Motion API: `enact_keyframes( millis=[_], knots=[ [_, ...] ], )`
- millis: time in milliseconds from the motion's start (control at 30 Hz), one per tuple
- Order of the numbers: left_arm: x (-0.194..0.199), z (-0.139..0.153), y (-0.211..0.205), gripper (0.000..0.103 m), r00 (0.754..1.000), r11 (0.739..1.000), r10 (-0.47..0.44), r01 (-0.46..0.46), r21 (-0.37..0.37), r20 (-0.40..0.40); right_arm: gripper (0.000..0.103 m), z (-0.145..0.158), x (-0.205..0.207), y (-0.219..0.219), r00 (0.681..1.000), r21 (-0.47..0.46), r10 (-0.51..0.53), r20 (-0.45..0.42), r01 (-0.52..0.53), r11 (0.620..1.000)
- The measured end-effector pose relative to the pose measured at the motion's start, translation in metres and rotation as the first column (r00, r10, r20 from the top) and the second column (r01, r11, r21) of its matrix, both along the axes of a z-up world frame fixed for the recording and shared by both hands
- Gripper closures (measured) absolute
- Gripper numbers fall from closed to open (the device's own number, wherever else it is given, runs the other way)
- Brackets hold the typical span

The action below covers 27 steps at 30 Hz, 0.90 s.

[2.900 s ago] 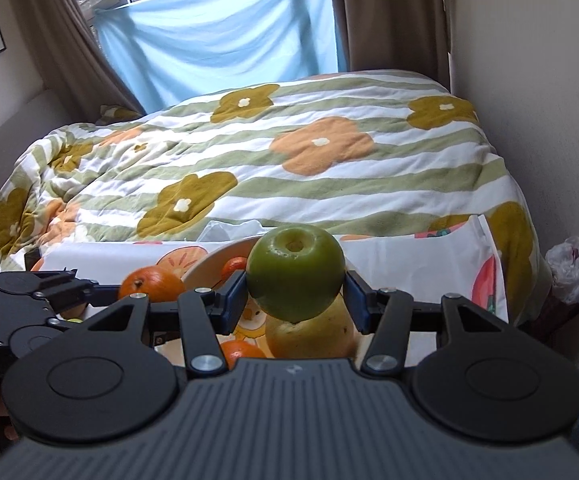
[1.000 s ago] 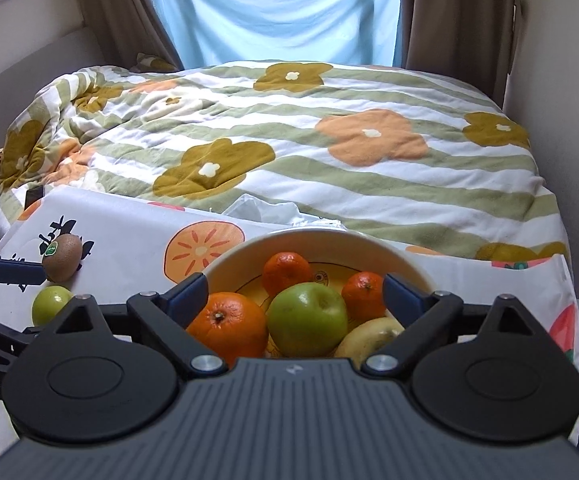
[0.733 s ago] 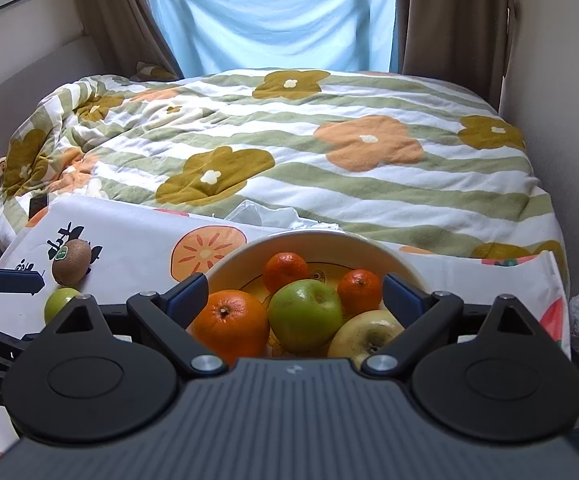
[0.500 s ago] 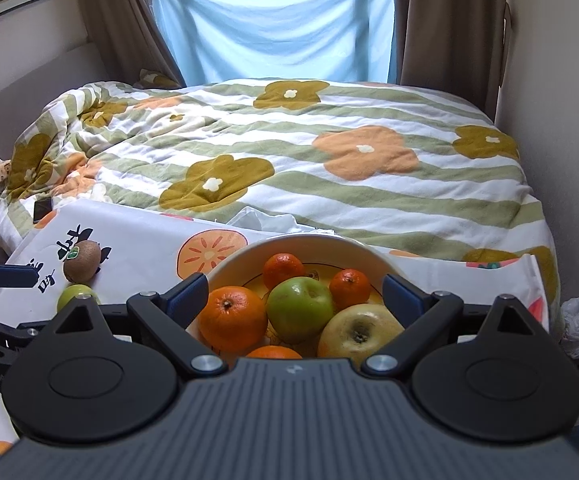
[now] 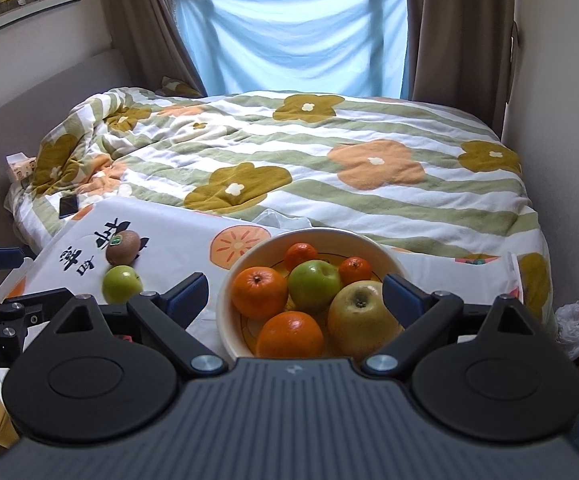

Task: Organize fruits
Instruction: 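Move both tools back from the bowl toward the red cherry tomatoes, then grasp a red cherry tomato with the left tool while the right tool grasps the other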

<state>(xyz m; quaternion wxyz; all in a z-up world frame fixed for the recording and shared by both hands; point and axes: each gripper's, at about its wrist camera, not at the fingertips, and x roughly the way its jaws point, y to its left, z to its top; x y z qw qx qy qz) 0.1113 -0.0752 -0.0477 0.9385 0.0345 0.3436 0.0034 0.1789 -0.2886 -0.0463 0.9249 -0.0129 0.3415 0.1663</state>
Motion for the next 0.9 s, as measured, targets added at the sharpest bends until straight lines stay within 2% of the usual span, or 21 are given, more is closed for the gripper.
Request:
enact_keyframes(
  millis=[200,400,667,900],
  knots=[
    [-0.024,0.000,0.005,0.011,1.000,1.000,0.006,-0.006,0.013,0.021,0.000,0.003,-0.023,0.003,1.000,0.005,0.013,-0.004,-0.013,1.000],
    [-0.036,-0.014,0.012,0.011,0.999,0.998,-0.054,0.054,0.015,0.004,0.000,-0.014,-0.046,0.009,0.998,0.015,-0.031,-0.059,0.032,0.999],
    [-0.032,-0.049,0.019,0.011,0.978,0.980,-0.193,0.196,0.036,-0.076,0.000,-0.049,-0.072,0.022,0.982,0.012,-0.113,-0.152,0.116,0.993],
    [-0.018,-0.084,0.024,0.013,0.959,0.972,-0.231,0.236,0.014,-0.162,0.000,-0.081,-0.082,0.030,0.958,0.025,-0.176,-0.225,0.187,0.982]
  ],
)
